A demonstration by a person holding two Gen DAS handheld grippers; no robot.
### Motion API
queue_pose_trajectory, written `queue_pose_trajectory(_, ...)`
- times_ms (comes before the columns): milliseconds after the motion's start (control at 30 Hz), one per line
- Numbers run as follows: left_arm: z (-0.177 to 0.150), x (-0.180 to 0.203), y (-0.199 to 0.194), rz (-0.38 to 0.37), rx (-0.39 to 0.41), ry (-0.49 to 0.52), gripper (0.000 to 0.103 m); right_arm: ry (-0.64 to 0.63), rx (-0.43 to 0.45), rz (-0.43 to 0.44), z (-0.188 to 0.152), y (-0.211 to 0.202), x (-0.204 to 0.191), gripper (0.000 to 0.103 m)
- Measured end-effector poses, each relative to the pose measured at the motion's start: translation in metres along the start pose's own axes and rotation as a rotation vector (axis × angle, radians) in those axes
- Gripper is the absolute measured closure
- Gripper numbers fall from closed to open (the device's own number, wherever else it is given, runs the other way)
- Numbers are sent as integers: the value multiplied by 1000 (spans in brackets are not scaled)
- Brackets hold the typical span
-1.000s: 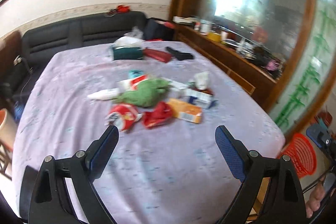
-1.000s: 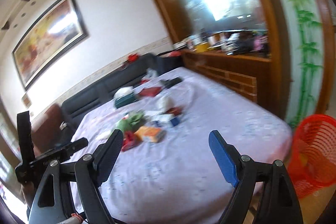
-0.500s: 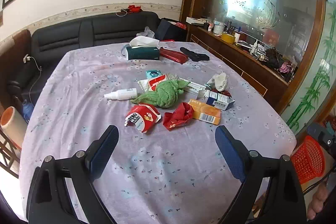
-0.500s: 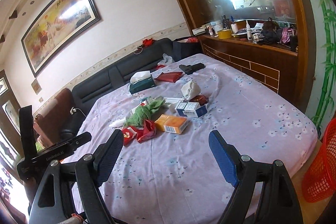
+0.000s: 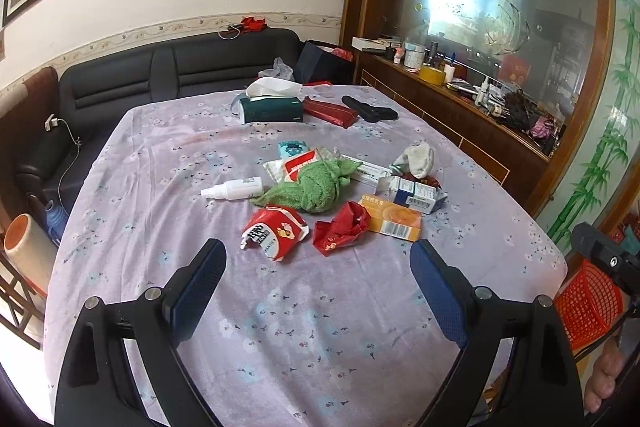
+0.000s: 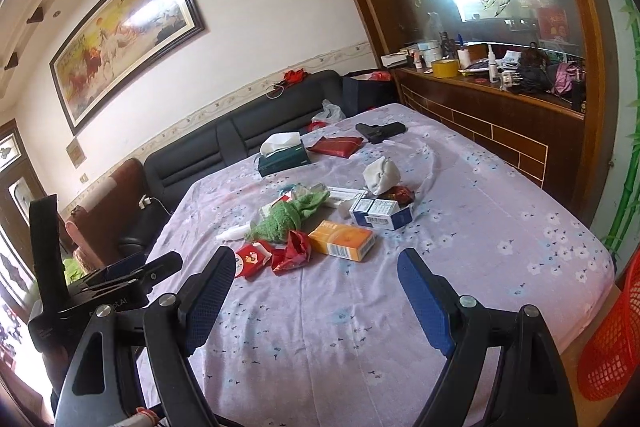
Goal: Collect trash
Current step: 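Grasp the red-white snack bag with the left tool while the right tool grasps the orange box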
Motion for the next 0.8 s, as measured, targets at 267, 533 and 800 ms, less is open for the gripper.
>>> queue_pose_trajectory(267, 4, -17, 13, 3, -15, -9, 11, -33, -36, 29, -2, 21, -8, 14)
queue_pose_trajectory(533, -5, -43, 112, -8, -193, -20, 11, -78, -182, 90, -11, 93, -5, 11)
queue_pose_trajectory(800, -21, -62, 194, 11, -327, -11, 11, -81, -348, 35, -11, 200, 30, 11)
Point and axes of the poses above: each gripper's, at about its wrist camera, not at the fingertips, and y roughly the way its jaws point, x to its right, z to its top, the point moved 9 cm from there along y, roughly the way its jaws point, and after that the axes turned 10 degrees about y, right-handed, at the moved point
